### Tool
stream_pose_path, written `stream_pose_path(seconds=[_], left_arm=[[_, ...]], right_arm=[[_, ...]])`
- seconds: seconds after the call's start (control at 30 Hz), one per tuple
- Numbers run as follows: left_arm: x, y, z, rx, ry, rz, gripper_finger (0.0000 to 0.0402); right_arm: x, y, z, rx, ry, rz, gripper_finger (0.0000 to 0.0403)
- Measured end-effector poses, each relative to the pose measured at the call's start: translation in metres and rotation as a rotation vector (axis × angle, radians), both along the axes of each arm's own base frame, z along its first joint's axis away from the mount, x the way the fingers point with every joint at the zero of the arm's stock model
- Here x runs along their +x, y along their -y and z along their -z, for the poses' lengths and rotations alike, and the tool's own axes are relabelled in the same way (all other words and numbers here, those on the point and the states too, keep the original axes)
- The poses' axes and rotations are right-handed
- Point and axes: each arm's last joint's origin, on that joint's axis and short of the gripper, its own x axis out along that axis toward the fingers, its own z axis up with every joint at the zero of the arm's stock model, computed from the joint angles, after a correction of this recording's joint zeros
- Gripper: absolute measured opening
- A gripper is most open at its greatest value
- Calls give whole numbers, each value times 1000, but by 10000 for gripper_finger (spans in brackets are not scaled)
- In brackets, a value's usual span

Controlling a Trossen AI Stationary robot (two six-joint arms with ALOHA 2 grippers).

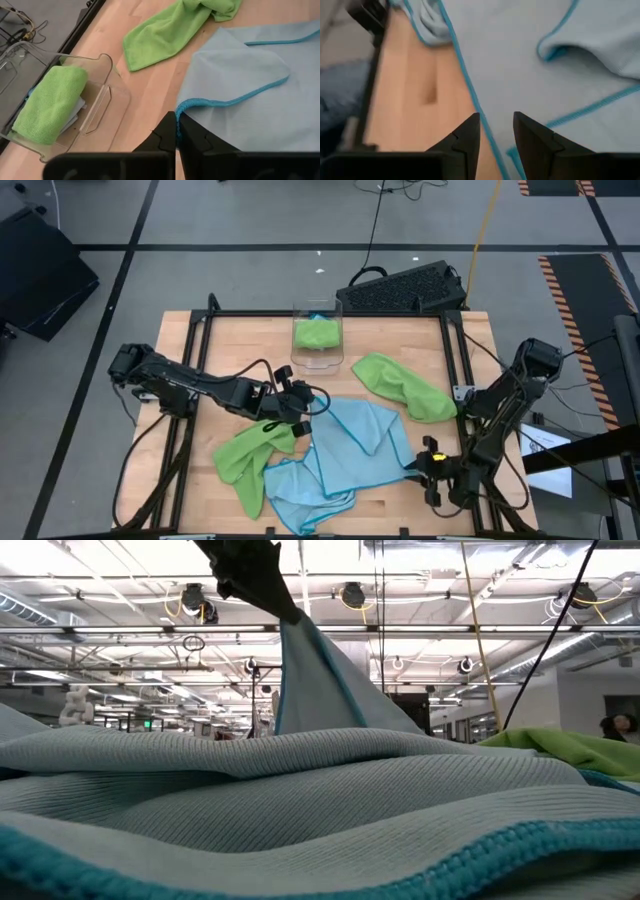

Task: Fold microfiber towels
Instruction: Fold the right blue towel

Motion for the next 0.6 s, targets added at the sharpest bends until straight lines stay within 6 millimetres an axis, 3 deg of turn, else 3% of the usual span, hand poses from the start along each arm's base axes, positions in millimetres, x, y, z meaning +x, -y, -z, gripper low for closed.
stream_pose_path(seconds=[0.2,0.6], left_arm=[[0,0,0,0,0,1,4],[0,0,0,1,1,3,9]], right_arm=[[0,-2,13,-39,-69,-29,112],[-4,5,18,-117,-143,-29,112]])
